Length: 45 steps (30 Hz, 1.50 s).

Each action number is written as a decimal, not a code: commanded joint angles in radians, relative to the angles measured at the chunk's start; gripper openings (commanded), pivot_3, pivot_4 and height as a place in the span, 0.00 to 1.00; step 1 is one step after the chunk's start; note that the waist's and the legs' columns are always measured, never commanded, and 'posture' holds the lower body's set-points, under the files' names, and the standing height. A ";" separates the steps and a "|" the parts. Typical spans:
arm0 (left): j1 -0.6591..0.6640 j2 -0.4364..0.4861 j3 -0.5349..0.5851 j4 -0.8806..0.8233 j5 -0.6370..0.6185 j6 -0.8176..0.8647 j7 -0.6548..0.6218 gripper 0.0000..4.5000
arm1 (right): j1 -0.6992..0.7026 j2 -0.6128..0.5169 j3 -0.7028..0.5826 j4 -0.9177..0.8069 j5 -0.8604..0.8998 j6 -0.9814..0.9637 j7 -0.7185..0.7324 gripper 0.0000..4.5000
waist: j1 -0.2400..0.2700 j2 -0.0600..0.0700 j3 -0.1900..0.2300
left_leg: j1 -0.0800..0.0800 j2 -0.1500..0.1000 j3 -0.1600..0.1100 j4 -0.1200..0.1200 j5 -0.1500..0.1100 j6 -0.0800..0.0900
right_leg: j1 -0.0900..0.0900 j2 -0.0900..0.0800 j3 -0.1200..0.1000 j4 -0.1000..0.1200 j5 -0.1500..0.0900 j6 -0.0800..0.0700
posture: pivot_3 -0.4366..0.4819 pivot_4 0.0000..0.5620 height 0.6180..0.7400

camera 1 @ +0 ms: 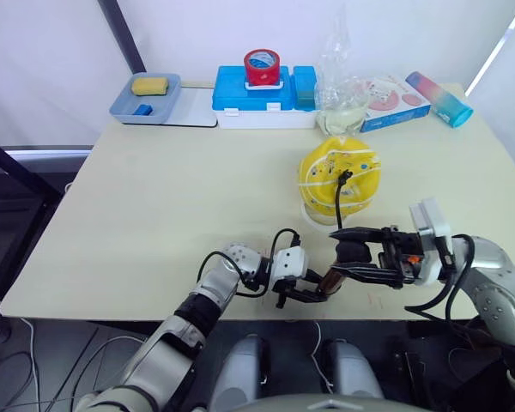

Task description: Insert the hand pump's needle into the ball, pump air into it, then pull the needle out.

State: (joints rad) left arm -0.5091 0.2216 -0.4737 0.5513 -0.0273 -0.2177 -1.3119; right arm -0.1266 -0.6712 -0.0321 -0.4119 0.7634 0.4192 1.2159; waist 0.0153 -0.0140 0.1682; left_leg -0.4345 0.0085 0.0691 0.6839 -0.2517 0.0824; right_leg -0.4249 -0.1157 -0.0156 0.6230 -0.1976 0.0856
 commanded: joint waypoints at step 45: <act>-0.131 -0.266 -0.045 0.358 0.155 -0.169 0.148 0.24 | 0.246 -0.066 -0.263 0.014 0.007 -0.124 0.016 0.45 | 0.006 -0.001 0.000 | 0.002 -0.001 -0.009 0.004 0.000 0.000 | 0.009 -0.001 -0.008 -0.002 0.000 0.000 | 0.48 0.27 1.00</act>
State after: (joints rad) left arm -0.6316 -0.0271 -0.5101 0.8914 0.1038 -0.3735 -1.1751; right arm 0.1134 -0.7358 -0.2504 -0.3819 0.7888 0.3231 1.2410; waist 0.0216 -0.0148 0.1684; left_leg -0.4326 0.0071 0.0598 0.6883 -0.2519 0.0827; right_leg -0.4156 -0.1167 -0.0247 0.6211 -0.1976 0.0861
